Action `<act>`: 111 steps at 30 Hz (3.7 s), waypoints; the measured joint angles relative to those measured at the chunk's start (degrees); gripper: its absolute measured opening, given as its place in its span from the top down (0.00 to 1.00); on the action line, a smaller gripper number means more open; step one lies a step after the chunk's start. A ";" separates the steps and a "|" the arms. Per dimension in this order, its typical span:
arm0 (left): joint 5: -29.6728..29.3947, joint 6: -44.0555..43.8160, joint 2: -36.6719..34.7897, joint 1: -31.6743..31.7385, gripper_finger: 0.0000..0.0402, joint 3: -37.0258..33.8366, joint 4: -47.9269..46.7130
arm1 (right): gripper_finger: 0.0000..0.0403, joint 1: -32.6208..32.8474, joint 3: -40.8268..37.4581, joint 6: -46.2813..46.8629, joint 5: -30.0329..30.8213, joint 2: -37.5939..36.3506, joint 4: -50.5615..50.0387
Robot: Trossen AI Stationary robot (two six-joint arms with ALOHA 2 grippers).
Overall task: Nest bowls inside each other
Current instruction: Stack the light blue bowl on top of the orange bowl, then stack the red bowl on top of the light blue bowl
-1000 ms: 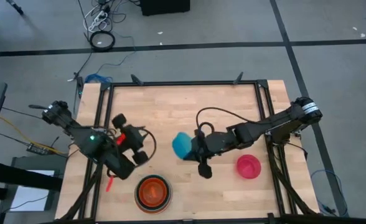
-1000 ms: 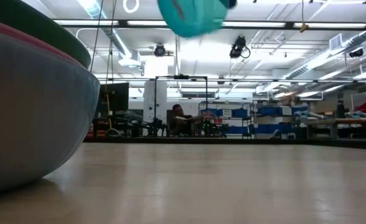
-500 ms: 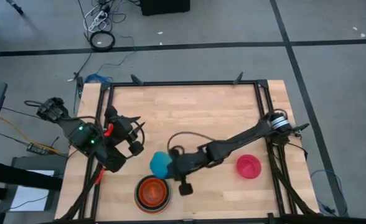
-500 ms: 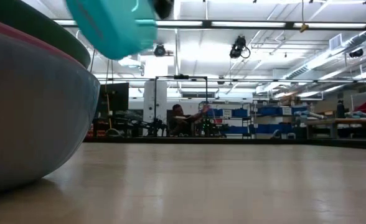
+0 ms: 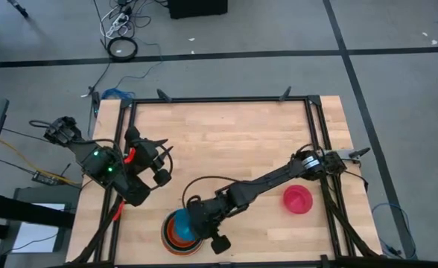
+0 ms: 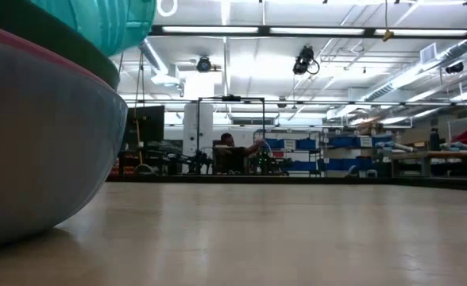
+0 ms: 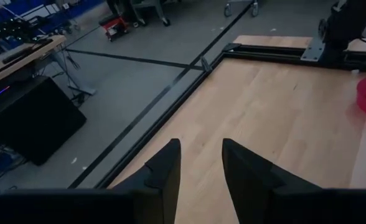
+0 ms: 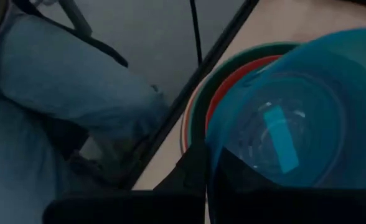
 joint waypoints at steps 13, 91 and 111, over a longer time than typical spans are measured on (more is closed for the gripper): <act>0.77 -0.02 0.00 0.00 0.68 0.00 -0.01 | 0.81 -0.03 0.69 2.37 -1.15 0.49 -0.15; 6.93 -3.45 0.13 -2.38 0.68 0.00 -0.08 | 0.62 12.22 -72.52 79.31 14.84 -47.28 -11.33; 6.08 -4.03 0.11 -2.27 0.68 -3.10 0.09 | 0.62 23.65 -63.61 99.25 13.58 -46.84 -30.59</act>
